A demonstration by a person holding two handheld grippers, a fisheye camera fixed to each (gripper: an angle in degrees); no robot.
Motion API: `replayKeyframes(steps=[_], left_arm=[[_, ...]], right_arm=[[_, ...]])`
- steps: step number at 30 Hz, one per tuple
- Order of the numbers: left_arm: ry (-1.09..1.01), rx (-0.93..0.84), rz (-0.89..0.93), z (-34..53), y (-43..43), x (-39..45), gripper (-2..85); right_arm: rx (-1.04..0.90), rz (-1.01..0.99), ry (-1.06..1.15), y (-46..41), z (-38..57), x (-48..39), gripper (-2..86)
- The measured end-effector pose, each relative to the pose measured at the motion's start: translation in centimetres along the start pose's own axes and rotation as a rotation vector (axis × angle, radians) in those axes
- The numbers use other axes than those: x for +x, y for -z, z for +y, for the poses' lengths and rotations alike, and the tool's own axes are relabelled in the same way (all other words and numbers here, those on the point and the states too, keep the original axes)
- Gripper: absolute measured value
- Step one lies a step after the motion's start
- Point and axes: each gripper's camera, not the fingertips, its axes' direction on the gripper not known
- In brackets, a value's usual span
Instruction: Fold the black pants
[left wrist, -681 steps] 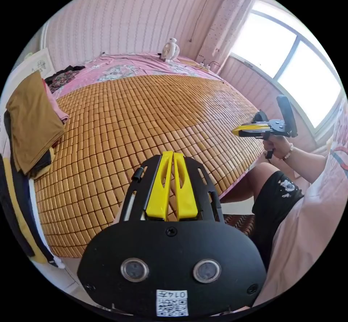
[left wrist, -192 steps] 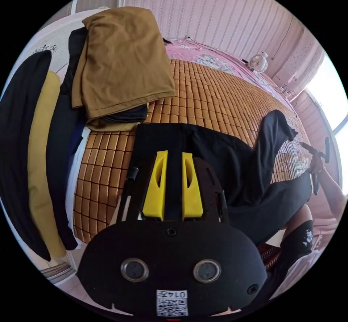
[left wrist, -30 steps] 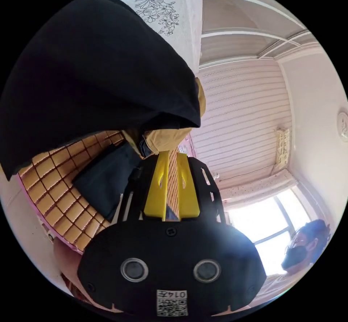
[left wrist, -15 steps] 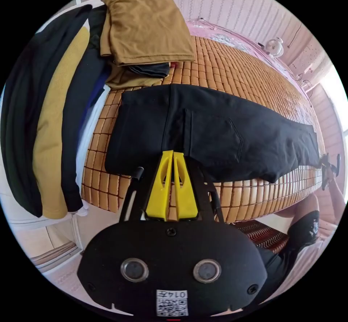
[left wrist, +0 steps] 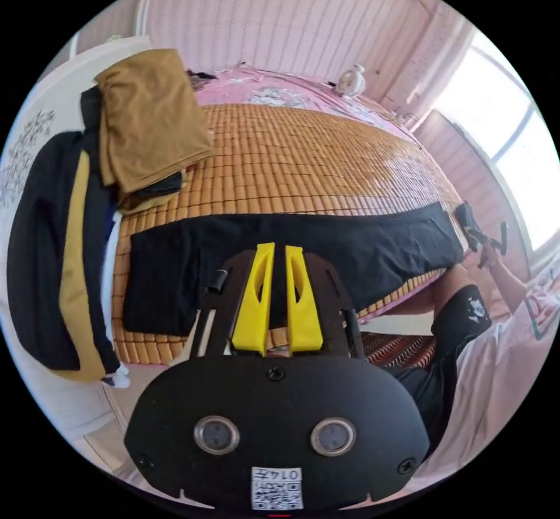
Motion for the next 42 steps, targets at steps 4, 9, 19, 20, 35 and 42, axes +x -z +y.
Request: replayKeyframes(steps=[4, 9, 19, 20, 35, 42], left_arm=[[-0.281, -0.045, 0.212, -5.4, -3.9, 8.3, 7.8], [-0.535, -0.15, 0.245, -10.1, -9.6, 17.5, 9.1], [-0.656, -0.369, 0.156, -13.6, -14.3, 23.3, 0.4], [-0.632, -0.374, 0.167, -13.8, -14.2, 23.2, 0.1], [-0.387, -0.224, 0.202, -17.5, -12.1, 20.2, -0.6], [-0.424, -0.219, 0.194, -14.7, -9.6, 18.4, -0.2]], right_arm=[[0.023, -0.047, 0.003, -4.0, -4.0, -0.6, 10.8], [-0.078, -0.057, -0.011, -8.9, -6.1, 1.1, 5.0], [0.1, -0.109, 0.115, -1.8, -1.9, 3.4, 0.8], [0.129, -0.119, 0.122, -0.4, -1.3, 3.6, 0.7], [0.037, -0.135, 0.046, -7.5, -9.9, 7.5, 4.9], [0.013, -0.032, -0.096, -7.9, 0.9, 15.4, 7.1]])
